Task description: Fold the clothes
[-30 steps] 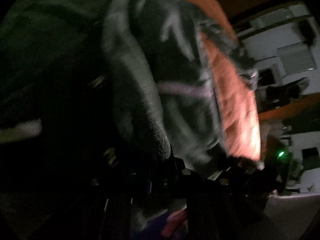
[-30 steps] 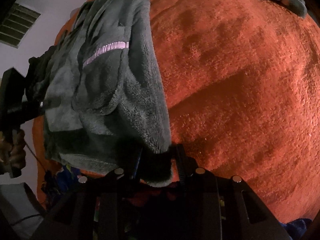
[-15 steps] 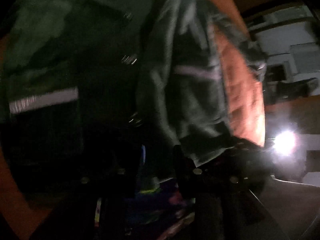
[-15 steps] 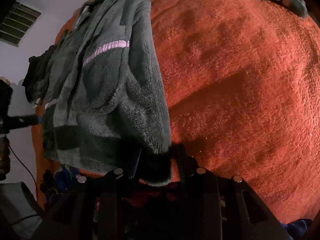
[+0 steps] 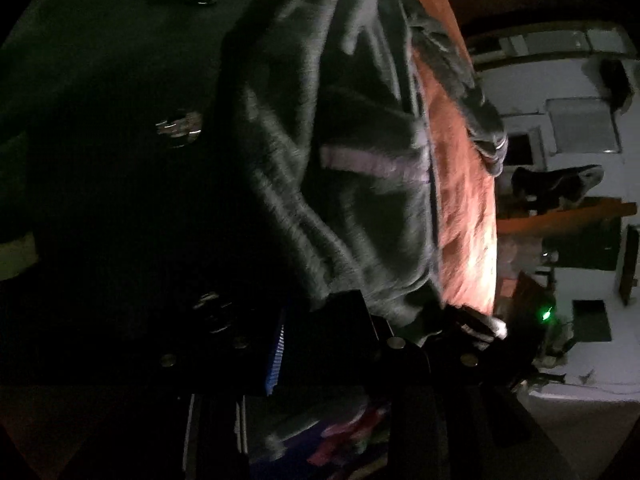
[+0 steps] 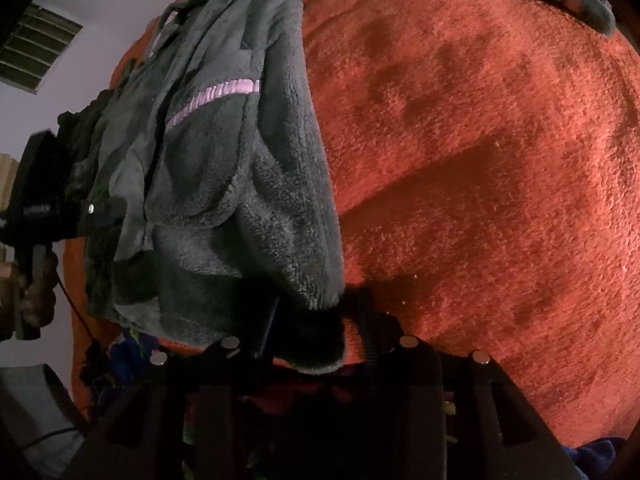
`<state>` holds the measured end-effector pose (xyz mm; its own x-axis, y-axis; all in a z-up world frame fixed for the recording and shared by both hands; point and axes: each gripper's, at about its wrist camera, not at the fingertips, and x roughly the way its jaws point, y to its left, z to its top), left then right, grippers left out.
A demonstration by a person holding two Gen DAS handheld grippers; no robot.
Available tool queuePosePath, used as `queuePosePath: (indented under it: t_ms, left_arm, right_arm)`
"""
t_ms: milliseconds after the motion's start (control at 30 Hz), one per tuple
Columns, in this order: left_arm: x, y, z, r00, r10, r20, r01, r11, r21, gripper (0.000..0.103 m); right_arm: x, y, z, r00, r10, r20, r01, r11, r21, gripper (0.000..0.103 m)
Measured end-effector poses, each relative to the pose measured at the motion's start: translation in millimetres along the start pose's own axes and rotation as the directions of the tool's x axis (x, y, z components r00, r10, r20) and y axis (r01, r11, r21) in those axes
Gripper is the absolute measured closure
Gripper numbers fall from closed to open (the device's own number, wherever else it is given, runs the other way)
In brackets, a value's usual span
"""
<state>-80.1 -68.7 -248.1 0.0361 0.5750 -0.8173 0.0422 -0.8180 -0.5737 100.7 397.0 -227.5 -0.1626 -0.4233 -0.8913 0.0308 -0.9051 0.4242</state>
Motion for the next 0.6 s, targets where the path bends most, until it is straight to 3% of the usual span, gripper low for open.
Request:
queuePosePath:
  t_ms: [100, 200, 333, 433, 500, 600]
  left_arm:
    - [5.2, -7.5, 0.1, 1.000, 0.029, 0.007, -0.030, 0.999, 0.035, 0.073]
    - [1.3, -12.3, -4.0, 0.996, 0.088, 0.027, -0.090, 0.994, 0.069, 0.088]
    - [-14.8, -8.2, -12.7, 0.994, 0.101, 0.032, -0.102, 0.994, 0.033, 0.091]
    - [-11.4, -5.9, -18.1, 0.996, 0.090, -0.009, -0.090, 0.995, 0.039, 0.078]
    - [-1.7, -1.4, -24.2, 0.993, 0.116, -0.034, -0.114, 0.992, 0.048, 0.057]
    - [20.3, -3.5, -26.4, 0.987, 0.148, -0.065, -0.140, 0.984, 0.109, 0.054]
  right_arm:
    - [-0.6, -3.1, 2.2, 1.000, 0.001, -0.003, -0.001, 1.000, 0.000, 0.066]
    - [-1.0, -2.2, 3.2, 1.000, 0.003, -0.001, -0.003, 1.000, 0.001, 0.066]
    - [-1.0, -0.8, 4.3, 1.000, 0.009, 0.002, -0.009, 1.000, 0.005, 0.066]
    - [3.8, 7.6, 6.0, 1.000, 0.010, 0.003, -0.010, 1.000, 0.006, 0.066]
    - [5.0, 8.6, 7.2, 1.000, 0.012, 0.002, -0.012, 1.000, 0.005, 0.064]
    - [8.1, 12.9, 6.3, 1.000, 0.007, 0.002, -0.007, 1.000, -0.003, 0.062]
